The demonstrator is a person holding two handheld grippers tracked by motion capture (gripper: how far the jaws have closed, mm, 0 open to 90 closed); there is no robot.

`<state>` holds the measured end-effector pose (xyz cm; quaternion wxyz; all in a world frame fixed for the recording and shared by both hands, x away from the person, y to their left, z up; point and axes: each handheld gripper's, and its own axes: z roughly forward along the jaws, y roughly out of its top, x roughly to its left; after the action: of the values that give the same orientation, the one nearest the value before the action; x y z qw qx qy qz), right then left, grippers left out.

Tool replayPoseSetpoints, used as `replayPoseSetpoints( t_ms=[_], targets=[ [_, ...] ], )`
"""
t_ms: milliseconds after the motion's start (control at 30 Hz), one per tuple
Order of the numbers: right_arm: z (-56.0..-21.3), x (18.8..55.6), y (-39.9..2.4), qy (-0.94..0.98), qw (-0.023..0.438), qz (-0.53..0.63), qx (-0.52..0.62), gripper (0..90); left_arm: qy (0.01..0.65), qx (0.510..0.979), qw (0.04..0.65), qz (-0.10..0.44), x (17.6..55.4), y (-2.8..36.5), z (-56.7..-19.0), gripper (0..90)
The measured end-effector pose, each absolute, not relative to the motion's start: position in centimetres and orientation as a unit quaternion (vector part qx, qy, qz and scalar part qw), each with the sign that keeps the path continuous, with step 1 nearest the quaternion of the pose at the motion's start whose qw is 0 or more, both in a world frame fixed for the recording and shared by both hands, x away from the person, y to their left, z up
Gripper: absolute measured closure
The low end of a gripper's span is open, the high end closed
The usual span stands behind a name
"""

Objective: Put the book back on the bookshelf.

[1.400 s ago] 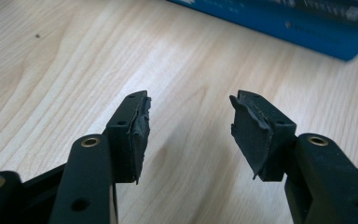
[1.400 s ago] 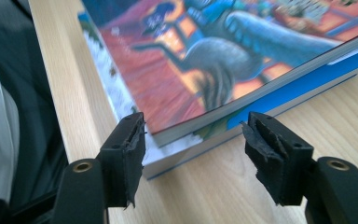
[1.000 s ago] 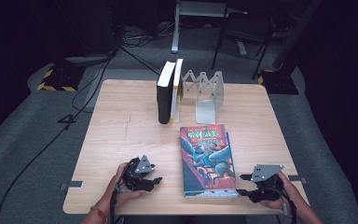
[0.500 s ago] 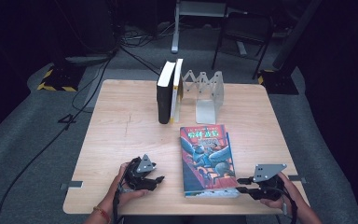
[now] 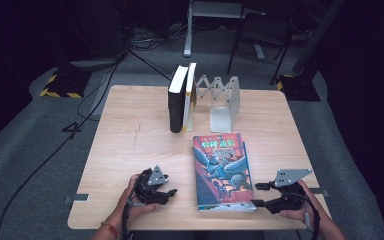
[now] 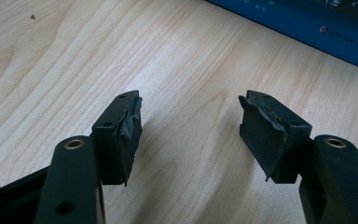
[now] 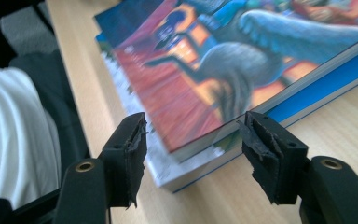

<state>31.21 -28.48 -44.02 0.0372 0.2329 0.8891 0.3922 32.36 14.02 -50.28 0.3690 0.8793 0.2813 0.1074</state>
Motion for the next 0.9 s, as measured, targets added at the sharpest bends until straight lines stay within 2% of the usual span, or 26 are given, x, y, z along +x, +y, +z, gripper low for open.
replayPoseSetpoints(
  t_ms=[133, 400, 467, 533, 900],
  targets=[
    [-44.1, 32.4, -27.9, 0.889, 0.038, 0.374, 0.263, 41.2, 0.276, 0.881, 0.369, 0.106, 32.3, 13.7, -50.3, 37.9],
    [-44.9, 34.8, -26.7, 0.889, 0.005, 0.352, 0.292, 35.6, 0.282, 0.88, 0.367, 0.107, 32.5, 12.7, -50.3, 35.2],
    [-45.1, 35.3, -26.5, 0.887, 0.0, 0.348, 0.303, 29.7, 0.285, 0.879, 0.368, 0.104, 33.0, 12.1, -50.2, 34.1],
    [-45.4, 35.7, -26.4, 0.884, -0.012, 0.352, 0.308, 28.1, 0.292, 0.876, 0.372, 0.098, 33.9, 11.6, -50.2, 33.5],
    [-45.3, 36.6, -25.9, 0.894, -0.018, 0.339, 0.291, 24.3, 0.315, 0.867, 0.373, 0.097, 39.1, 9.2, -50.2, 32.8]
  ],
)
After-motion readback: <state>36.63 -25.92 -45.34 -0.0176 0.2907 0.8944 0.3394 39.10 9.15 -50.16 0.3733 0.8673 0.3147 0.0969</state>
